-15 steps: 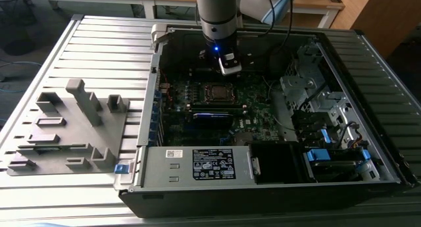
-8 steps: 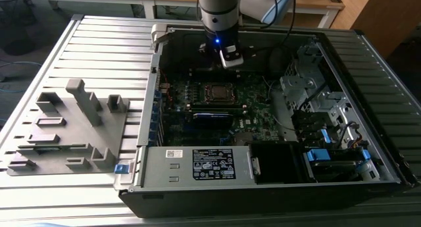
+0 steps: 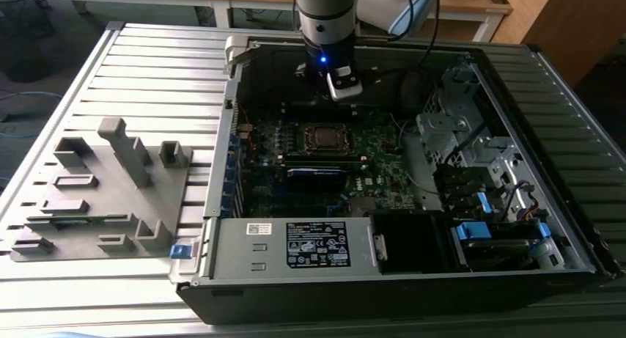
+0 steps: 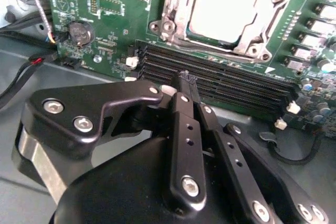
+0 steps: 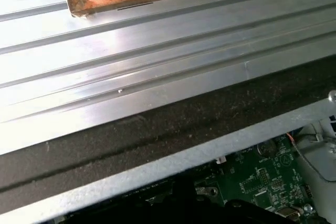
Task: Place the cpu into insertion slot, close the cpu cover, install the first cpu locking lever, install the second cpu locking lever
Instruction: 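Install the first cpu locking lever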
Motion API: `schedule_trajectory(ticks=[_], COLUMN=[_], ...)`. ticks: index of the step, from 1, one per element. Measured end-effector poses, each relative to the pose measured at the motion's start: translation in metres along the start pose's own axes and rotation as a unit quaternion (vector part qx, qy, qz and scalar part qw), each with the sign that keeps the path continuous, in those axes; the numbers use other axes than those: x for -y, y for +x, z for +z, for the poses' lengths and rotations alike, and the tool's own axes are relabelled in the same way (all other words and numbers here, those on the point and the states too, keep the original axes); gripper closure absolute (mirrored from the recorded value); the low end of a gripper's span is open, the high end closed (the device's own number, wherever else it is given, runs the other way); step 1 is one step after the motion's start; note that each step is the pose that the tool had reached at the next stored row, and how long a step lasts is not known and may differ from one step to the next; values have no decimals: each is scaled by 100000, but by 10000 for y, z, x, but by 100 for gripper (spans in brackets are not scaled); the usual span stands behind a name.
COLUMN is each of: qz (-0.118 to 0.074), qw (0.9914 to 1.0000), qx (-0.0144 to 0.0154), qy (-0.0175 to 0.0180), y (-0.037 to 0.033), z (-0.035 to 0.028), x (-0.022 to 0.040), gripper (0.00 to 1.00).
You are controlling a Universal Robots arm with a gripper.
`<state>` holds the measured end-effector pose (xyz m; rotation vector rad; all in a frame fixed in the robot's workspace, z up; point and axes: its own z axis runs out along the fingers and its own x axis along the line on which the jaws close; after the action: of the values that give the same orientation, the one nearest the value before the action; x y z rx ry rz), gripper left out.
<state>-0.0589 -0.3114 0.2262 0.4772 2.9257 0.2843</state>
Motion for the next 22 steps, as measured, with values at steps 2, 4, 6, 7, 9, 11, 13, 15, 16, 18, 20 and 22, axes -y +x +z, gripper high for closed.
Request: schedule_trajectory(ticks=[2, 4, 6, 7, 9, 11, 13, 15, 16, 18, 20, 22], qz=[62, 168, 297, 365, 483, 570, 580, 580, 577, 559, -200, -1753], qw=[99995, 99979, 99944, 99919, 99849, 99767, 99756, 99756, 99756, 99756, 99751, 99722], qx=[-671, -1561, -2654, -3269, -4662, -5931, -6075, -6075, -6077, -6077, -6216, -6500], qy=[673, 1344, 1994, 2317, 2882, 3317, 3379, 3380, 3382, 3377, 3317, 3207], y=[-2, -4, -5, -5, -5, -4, -3, -3, -4, -4, -4, -4], z=[7, 14, 20, 22, 28, 34, 34, 34, 34, 34, 35, 38], x=[0, 1, 2, 2, 3, 4, 5, 5, 5, 5, 6, 6], gripper=[89, 89, 89, 89, 89, 89, 89, 89, 89, 89, 89, 89])
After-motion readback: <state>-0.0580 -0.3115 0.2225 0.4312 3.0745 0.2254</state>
